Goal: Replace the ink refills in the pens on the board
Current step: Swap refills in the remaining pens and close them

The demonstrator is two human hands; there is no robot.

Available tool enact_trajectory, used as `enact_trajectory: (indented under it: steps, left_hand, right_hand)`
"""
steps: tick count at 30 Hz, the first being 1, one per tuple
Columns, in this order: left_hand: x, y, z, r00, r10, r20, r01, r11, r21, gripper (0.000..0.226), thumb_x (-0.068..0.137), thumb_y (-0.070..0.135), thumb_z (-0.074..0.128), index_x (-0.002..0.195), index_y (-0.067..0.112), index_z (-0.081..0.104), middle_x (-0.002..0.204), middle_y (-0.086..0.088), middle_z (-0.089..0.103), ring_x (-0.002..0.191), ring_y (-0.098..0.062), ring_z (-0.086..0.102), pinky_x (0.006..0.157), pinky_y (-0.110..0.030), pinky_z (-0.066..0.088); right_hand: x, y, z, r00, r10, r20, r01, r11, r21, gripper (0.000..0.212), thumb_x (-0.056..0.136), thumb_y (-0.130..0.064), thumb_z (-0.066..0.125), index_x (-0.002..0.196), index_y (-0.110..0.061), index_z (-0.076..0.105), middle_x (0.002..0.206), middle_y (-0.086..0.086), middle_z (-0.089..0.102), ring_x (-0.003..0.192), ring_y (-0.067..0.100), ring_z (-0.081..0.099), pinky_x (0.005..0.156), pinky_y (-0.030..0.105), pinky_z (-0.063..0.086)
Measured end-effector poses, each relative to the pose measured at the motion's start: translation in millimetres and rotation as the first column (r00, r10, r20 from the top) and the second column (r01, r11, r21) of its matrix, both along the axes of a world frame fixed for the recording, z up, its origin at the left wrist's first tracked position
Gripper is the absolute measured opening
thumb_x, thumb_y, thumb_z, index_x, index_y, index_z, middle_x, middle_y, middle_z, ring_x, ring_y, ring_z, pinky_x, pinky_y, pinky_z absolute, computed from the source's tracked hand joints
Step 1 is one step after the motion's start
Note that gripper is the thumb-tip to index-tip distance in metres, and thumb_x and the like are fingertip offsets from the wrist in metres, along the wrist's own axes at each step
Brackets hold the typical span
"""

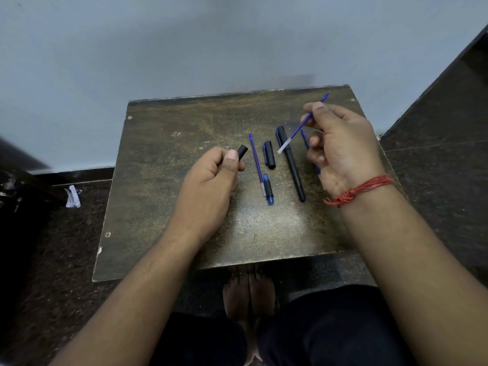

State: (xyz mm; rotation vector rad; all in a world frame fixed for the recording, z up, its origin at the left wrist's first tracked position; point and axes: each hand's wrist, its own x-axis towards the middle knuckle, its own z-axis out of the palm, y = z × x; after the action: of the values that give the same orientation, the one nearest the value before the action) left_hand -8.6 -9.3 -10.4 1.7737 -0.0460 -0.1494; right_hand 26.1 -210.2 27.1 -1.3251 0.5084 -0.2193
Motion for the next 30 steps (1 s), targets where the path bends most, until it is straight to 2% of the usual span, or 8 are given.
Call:
enact_trajectory:
  steps: [4, 6, 8, 10, 13, 16, 20, 30]
  left_hand:
    - [0, 0, 0, 1.000, -0.001, 0.001, 0.001, 1.000, -0.002, 0.037, 0.097, 0.059, 0.045, 0.088, 0.028, 0.064, 0.059, 0.013, 0.046, 0.054, -0.010, 0.036, 0.060, -0.035, 0.030]
    - [0, 0, 0, 1.000, -0.003, 0.004, 0.003, 1.000, -0.002, 0.038, 0.097, 0.060, 0.045, 0.088, 0.028, 0.064, 0.059, 0.013, 0.046, 0.054, -0.010, 0.036, 0.061, -0.037, 0.031]
    - [0, 0, 0, 1.000, -0.004, 0.005, 0.004, 1.000, -0.001, 0.038, 0.097, 0.060, 0.045, 0.088, 0.028, 0.064, 0.059, 0.014, 0.047, 0.054, -0.010, 0.036, 0.061, -0.038, 0.031]
    - [0, 0, 0, 1.000, -0.002, 0.005, 0.002, 1.000, 0.004, 0.038, 0.098, 0.058, 0.045, 0.089, 0.027, 0.064, 0.059, 0.014, 0.047, 0.054, -0.010, 0.036, 0.060, -0.036, 0.031]
    - [-1, 0, 0, 1.000, -0.005, 0.005, 0.005, 1.000, 0.008, 0.038, 0.097, 0.060, 0.045, 0.089, 0.027, 0.064, 0.059, 0.013, 0.046, 0.052, -0.009, 0.035, 0.059, -0.034, 0.030]
    - [-1, 0, -1, 1.000, -0.005, 0.003, 0.005, 1.000, -0.004, 0.038, 0.096, 0.061, 0.045, 0.088, 0.029, 0.064, 0.059, 0.013, 0.046, 0.052, -0.009, 0.035, 0.059, -0.035, 0.029]
    - [-1, 0, -2, 1.000, -0.005, 0.000, 0.005, 1.000, -0.019, 0.040, 0.094, 0.064, 0.046, 0.088, 0.029, 0.064, 0.059, 0.014, 0.046, 0.052, -0.009, 0.034, 0.059, -0.033, 0.028]
    - [-2, -1, 0, 1.000, 0.001, -0.001, -0.001, 1.000, -0.008, 0.036, 0.097, 0.057, 0.046, 0.089, 0.028, 0.065, 0.058, 0.013, 0.046, 0.052, -0.008, 0.035, 0.059, -0.033, 0.030]
  right_hand:
    - [0, -7, 0, 1.000, 0.002, -0.031, -0.004, 0.997, -0.081, 0.017, 0.098, -0.020, 0.060, 0.087, -0.017, 0.072, 0.077, -0.001, 0.067, 0.045, 0.007, 0.044, 0.037, 0.016, 0.028]
    - [1, -15, 1, 0.999, 0.007, -0.033, -0.016, 0.959, -0.281, 0.015, 0.097, -0.023, 0.062, 0.087, -0.019, 0.073, 0.071, -0.005, 0.064, 0.046, 0.007, 0.046, 0.042, 0.019, 0.035]
    - [2, -26, 2, 0.997, 0.024, -0.067, -0.060, 0.790, -0.610, 0.015, 0.095, -0.030, 0.062, 0.092, -0.022, 0.074, 0.074, -0.009, 0.064, 0.061, 0.007, 0.055, 0.061, 0.023, 0.046]
    - [2, -34, 3, 0.991, 0.026, -0.132, -0.123, 0.565, -0.816, 0.019, 0.096, -0.035, 0.059, 0.099, -0.024, 0.073, 0.087, -0.007, 0.066, 0.080, 0.010, 0.060, 0.075, 0.027, 0.047]
    - [1, -36, 4, 0.969, 0.026, -0.247, -0.239, 0.361, -0.901, 0.021, 0.098, -0.035, 0.056, 0.103, -0.021, 0.071, 0.091, 0.000, 0.065, 0.085, 0.021, 0.059, 0.077, 0.032, 0.047]
    - [0, -33, 2, 0.931, 0.017, -0.365, -0.360, 0.215, -0.908, 0.019, 0.098, -0.035, 0.056, 0.101, -0.020, 0.067, 0.099, 0.007, 0.069, 0.096, 0.032, 0.063, 0.080, 0.039, 0.051]
    - [1, -32, 1, 0.910, 0.010, -0.414, -0.409, 0.177, -0.895, 0.018, 0.097, -0.035, 0.058, 0.100, -0.018, 0.064, 0.102, 0.008, 0.069, 0.097, 0.032, 0.062, 0.076, 0.036, 0.048]
    - [-1, -29, -1, 0.889, 0.032, -0.456, -0.451, 0.226, -0.863, 0.014, 0.097, -0.033, 0.058, 0.100, -0.019, 0.060, 0.100, 0.006, 0.067, 0.093, 0.028, 0.060, 0.082, 0.041, 0.052]
